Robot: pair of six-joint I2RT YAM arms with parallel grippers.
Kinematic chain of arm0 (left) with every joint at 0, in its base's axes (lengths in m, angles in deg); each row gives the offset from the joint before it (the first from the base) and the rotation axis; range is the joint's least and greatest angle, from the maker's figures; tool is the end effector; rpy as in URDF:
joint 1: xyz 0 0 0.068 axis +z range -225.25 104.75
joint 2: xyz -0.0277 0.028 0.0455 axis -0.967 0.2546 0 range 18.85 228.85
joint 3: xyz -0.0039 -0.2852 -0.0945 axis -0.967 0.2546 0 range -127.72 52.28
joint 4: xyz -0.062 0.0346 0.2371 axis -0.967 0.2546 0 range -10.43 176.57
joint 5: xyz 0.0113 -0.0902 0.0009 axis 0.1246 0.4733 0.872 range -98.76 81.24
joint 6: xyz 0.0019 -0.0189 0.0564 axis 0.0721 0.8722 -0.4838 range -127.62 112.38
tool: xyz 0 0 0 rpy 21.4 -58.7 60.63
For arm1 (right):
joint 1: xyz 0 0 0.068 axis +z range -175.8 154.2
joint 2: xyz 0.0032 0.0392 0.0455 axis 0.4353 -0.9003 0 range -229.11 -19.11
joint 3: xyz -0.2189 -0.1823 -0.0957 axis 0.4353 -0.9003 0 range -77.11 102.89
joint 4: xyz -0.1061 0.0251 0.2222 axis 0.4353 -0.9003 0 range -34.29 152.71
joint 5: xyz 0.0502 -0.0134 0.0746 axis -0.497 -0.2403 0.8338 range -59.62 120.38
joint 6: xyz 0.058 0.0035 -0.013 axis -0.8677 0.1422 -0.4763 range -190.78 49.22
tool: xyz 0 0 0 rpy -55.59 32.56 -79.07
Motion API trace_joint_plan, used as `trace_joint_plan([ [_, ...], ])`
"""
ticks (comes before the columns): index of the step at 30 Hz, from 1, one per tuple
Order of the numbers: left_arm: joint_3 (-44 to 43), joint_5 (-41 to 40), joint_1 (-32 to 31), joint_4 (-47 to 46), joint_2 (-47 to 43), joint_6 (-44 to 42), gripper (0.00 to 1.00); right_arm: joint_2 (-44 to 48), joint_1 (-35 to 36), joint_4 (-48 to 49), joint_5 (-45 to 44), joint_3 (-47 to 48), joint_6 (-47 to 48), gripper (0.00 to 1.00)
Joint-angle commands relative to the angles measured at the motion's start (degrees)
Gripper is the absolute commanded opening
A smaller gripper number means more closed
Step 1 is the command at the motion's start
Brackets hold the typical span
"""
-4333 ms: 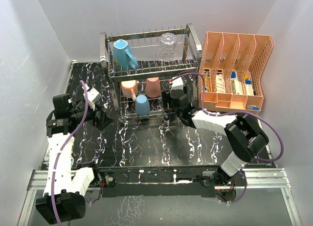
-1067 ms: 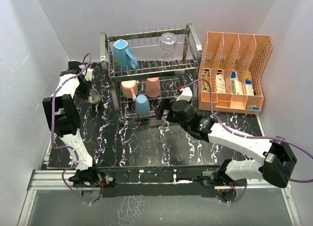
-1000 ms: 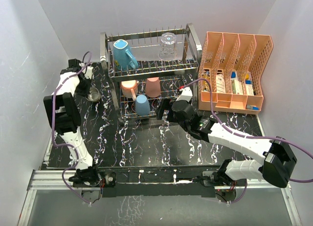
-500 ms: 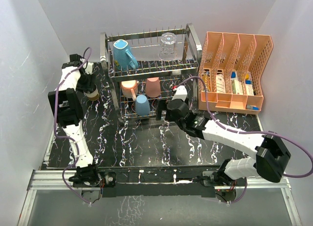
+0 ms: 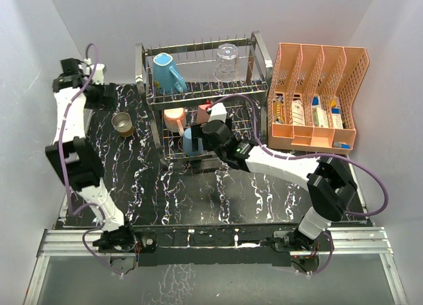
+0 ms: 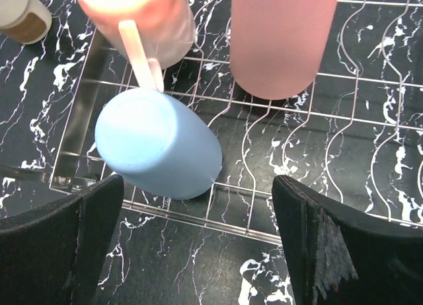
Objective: Unload the cups from the dish rack
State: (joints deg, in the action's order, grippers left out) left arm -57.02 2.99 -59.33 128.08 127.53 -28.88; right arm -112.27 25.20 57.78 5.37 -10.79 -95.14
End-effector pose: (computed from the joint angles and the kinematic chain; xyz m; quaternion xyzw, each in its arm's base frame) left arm 0.4077 0.1070 0.3664 0.0800 0.9256 0.0234 0.3692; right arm 0.2441 0.2720 0.2954 -0.0940 0.8542 0.1407 0.4916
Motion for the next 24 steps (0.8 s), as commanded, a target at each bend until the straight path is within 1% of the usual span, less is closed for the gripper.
trace_joint_plan([
  [1, 9.47, 10.19, 1.56, 4.21, -15.04, -3.30, 0.96, 0.16, 0.57, 4.93, 1.09, 1.42, 2.49, 0.98],
  [5, 19.10, 13.48, 1.66, 5.35, -22.69, -5.12, 0.97, 1.27, 0.91, 6.13, 1.32, -1.75, 1.46, 0.98],
  [8, 24.17, 16.69, 1.74, 6.56, -26.91, -5.71, 0.97, 1.77, 1.59, 8.06, 1.54, -3.08, 2.24, 0.98],
  [11, 28.70, 19.73, 1.74, 7.90, -29.92, -6.96, 0.97, 0.60, 2.50, 9.38, 1.40, -2.41, 3.87, 0.98],
  [17, 34.00, 22.43, 1.74, 10.54, -35.00, -8.82, 0.97, -5.23, 2.96, 10.29, -0.97, 1.77, 5.65, 0.98],
  [24, 36.03, 26.67, 1.75, 13.93, -37.67, -12.34, 0.97, -11.16, 2.96, 12.58, -3.82, 4.01, 7.54, 0.98],
])
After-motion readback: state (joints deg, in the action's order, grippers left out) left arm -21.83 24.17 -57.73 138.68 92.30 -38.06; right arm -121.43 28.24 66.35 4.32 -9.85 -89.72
